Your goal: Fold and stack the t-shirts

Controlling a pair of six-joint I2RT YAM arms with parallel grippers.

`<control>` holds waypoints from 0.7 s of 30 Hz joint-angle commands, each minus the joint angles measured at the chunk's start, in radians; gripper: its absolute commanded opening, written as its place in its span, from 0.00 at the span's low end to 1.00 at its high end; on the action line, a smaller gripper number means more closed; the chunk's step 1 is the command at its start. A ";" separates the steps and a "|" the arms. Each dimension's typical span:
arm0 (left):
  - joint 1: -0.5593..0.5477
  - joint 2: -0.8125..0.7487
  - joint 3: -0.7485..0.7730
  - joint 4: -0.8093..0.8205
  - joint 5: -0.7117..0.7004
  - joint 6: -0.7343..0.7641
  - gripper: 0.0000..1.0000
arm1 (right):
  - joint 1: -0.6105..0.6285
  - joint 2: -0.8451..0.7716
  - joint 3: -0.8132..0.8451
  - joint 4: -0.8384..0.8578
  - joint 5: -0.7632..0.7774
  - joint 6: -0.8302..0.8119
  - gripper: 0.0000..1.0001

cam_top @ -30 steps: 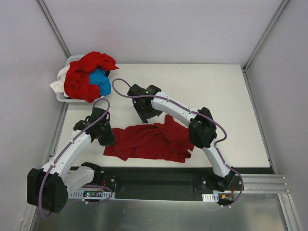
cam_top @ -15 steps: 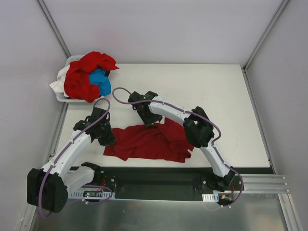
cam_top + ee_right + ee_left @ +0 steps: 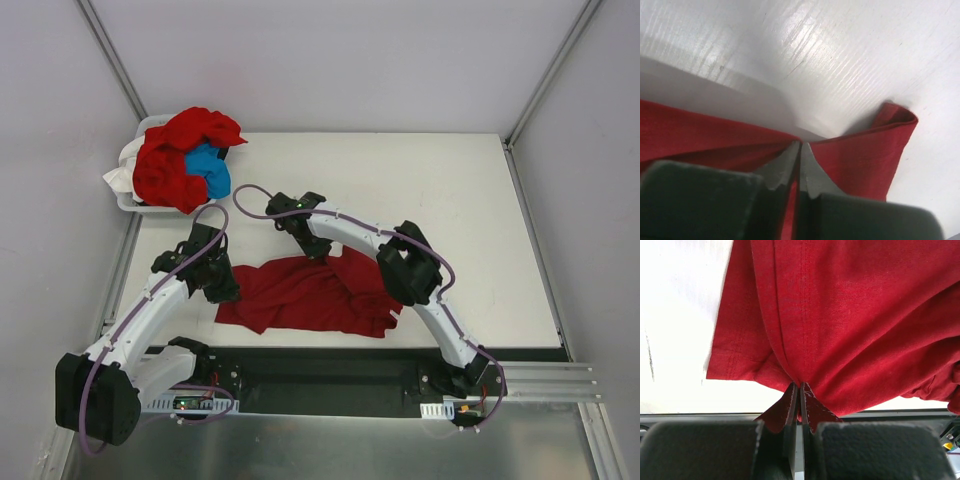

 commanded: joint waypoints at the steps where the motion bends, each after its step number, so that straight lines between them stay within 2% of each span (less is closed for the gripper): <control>1: 0.011 -0.013 0.024 -0.002 -0.002 0.018 0.00 | -0.009 -0.035 -0.007 -0.011 0.059 -0.010 0.01; 5: 0.017 0.002 0.089 -0.031 -0.014 0.056 0.00 | -0.029 -0.110 -0.003 -0.031 0.100 -0.012 0.01; 7: 0.023 0.018 0.161 -0.040 -0.010 0.064 0.00 | -0.061 -0.208 -0.018 -0.034 0.092 -0.013 0.01; 14: 0.066 0.127 0.408 -0.036 -0.036 0.105 0.00 | -0.190 -0.531 -0.170 0.065 -0.110 -0.044 0.01; 19: 0.097 0.212 0.690 0.005 -0.106 0.188 0.00 | -0.296 -0.709 -0.089 0.067 -0.128 -0.128 0.01; 21: 0.111 0.249 0.852 0.024 -0.116 0.225 0.00 | -0.365 -0.749 -0.043 0.102 -0.145 -0.174 0.01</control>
